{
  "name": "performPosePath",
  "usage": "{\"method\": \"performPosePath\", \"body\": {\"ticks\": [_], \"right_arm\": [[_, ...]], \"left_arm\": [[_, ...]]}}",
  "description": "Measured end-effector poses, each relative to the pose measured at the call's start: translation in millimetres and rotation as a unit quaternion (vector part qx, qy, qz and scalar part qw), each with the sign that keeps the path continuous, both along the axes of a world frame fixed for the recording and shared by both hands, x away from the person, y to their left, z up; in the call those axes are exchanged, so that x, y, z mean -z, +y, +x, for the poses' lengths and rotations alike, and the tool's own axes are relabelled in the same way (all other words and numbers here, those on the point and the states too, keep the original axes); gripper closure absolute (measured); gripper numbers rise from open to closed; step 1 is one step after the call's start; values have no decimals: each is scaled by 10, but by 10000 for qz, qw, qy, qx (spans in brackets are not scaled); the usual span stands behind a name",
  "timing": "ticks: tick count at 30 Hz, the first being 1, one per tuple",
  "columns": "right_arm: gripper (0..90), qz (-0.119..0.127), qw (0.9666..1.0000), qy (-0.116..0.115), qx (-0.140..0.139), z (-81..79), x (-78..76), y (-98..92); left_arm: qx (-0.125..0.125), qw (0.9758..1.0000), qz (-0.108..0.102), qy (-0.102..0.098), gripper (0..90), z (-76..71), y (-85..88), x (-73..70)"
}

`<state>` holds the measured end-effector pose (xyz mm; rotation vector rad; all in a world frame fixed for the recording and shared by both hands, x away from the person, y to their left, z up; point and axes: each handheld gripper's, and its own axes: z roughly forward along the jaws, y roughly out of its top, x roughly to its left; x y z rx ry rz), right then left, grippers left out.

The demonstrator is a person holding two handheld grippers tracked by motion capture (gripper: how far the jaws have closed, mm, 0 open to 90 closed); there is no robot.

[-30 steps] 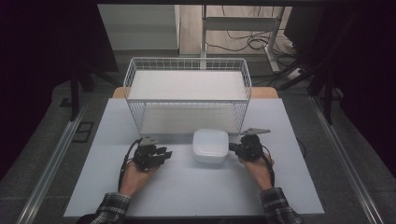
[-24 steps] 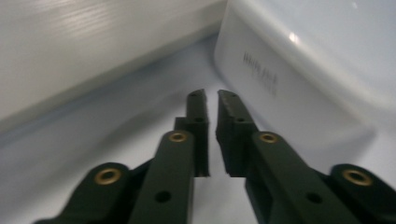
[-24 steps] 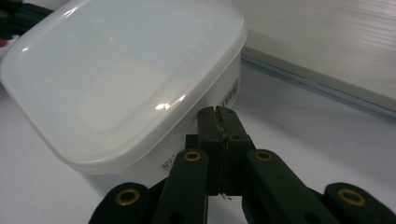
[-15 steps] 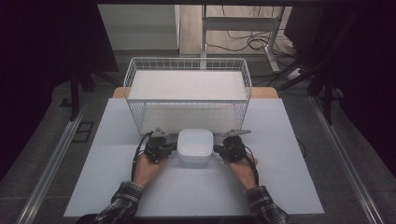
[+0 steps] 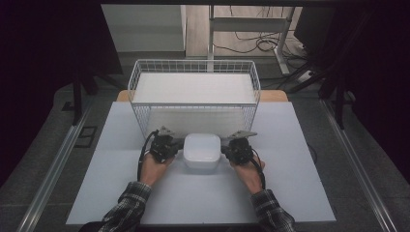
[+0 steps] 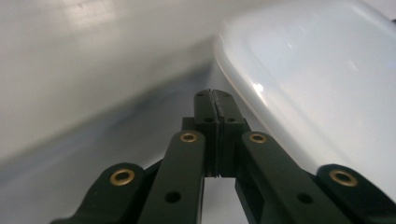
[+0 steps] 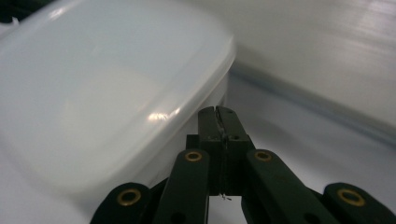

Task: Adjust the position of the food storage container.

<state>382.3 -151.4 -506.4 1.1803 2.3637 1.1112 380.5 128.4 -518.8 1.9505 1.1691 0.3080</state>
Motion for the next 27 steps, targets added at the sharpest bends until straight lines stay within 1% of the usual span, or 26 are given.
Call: {"method": "performPosePath", "body": {"ticks": [1,3,4,5,7,8,9,10,11,13,14,15,16,17,18,19,20,21,22,23,24,25,26,27], "right_arm": [[891,52,10000,27,3,65,10,11],[891,66,10000,14,30,140,31,26],[891,84,9999,50,52,184,46,29],[891,107,9999,57,58,186,48,26],[891,105,9999,54,49,177,49,18],[891,100,9999,79,-2,132,44,8],[891,100,9999,79,-2,132,44,8],[891,78,9999,112,-24,76,38,-4],[891,85,9999,125,-28,43,34,-9],[891,115,9998,177,-43,-23,28,-19],[891,105,9997,190,-67,-60,26,-28],[891,105,9997,190,-67,-60,26,-28],[891,98,9997,190,-95,-96,25,-39],[891,128,9995,255,-106,-184,20,-54],[891,128,9995,255,-106,-184,20,-54],[891,115,9995,259,-122,-212,19,-59],[890,81,9994,293,-136,-307,10,-60],[890,81,9994,293,-136,-307,10,-60],[891,61,9995,284,-149,-337,8,-57],[890,-24,9995,251,-194,-387,4,-52],[890,-24,9995,251,-194,-387,4,-52],[888,-154,9993,186,-268,-398,-15,-59],[888,-154,9993,186,-268,-398,-15,-59],[872,-284,9993,16,-232,-424,-52,-119]], "left_arm": [[6,10000,16,9,900,32,-8,3],[-14,10000,-13,54,900,84,-27,16],[7,10000,36,21,900,91,-33,20],[8,10000,8,52,900,66,-36,22],[36,10000,28,41,900,39,-35,23],[14,10000,-21,89,900,-23,-42,26],[14,10000,-21,89,900,-23,-42,26],[35,9999,-30,106,900,-63,-43,29],[72,9999,-40,131,900,-123,-46,33],[109,9998,-48,156,900,-192,-48,31],[126,9998,-47,159,900,-226,-51,31],[126,9998,-47,159,900,-226,-51,31],[180,9997,7,179,900,-274,-56,32],[245,9995,30,191,900,-324,-55,36],[245,9995,30,191,900,-324,-55,36],[243,9994,9,225,900,-370,-55,41],[236,9994,-40,252,900,-445,-55,47],[236,9994,-40,252,900,-445,-55,47],[241,9994,-48,261,900,-485,-56,52],[290,9993,1,244,900,-508,-52,47],[290,9993,1,244,898,-508,-52,47],[268,9995,80,131,882,-541,5,2],[268,9995,80,131,860,-541,5,2],[226,9997,97,33,823,-592,79,-42]]}}
